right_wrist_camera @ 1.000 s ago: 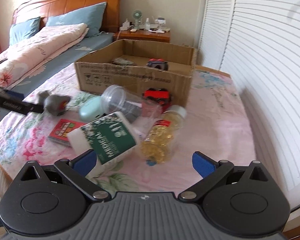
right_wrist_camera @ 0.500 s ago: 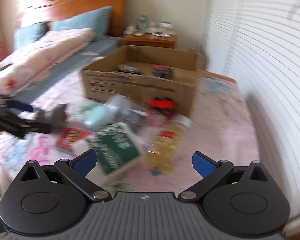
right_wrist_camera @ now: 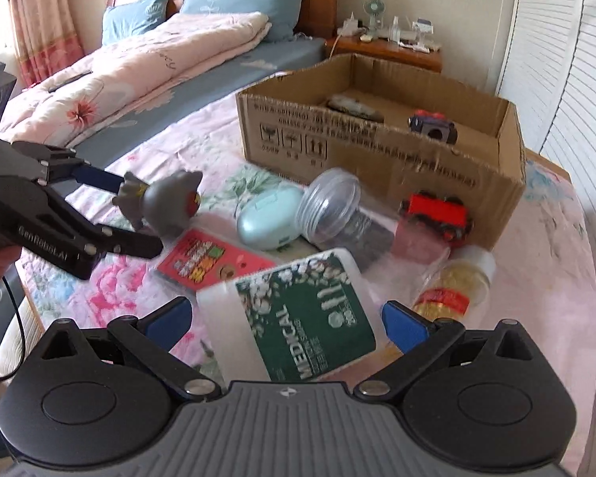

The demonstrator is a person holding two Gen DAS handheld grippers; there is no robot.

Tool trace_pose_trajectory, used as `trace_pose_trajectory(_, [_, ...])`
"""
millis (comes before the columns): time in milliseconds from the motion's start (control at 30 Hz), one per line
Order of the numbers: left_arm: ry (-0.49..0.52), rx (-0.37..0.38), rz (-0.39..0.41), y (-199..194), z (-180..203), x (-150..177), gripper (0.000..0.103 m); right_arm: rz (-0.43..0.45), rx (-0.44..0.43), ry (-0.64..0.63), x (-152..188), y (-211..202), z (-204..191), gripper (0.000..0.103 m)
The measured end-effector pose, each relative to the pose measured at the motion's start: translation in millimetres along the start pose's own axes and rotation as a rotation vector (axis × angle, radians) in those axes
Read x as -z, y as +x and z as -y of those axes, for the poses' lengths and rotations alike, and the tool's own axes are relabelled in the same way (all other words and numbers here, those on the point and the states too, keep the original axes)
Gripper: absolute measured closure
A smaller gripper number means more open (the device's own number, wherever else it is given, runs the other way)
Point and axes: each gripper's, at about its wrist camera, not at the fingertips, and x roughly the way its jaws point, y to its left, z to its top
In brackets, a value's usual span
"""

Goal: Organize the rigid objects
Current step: 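Grasp the grey cat plush with the left tool while the right tool grasps the white cotton swab tub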

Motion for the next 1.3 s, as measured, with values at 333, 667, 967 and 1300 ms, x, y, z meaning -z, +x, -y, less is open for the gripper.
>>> trace_pose_trajectory(333, [-0.006,0.052,0.014,2.7,-0.8,-5.0,0.002,-0.092,-0.022,0.004,17.1,6.0,-20.4,0.000])
trace_pose_trajectory(667, [-0.111,-0.001,0.005,22.2,-8.8,-13.8,0.002,-0.089,0.060,-0.013,20.6,18.3,-29.3,0.000])
trace_pose_trajectory(967, [-0.058,-0.042,0.016,0.5,-30.2,10.9,0.002,-0.067,0.060,-0.013,23.6,20.0,-27.8,0.000])
trace_pose_trajectory(1300, [-0.002,-0.058,0.091,10.5,-10.8,0.3,0.005,-0.057,0.069,-0.001,26.7,17.4,-28.3,0.000])
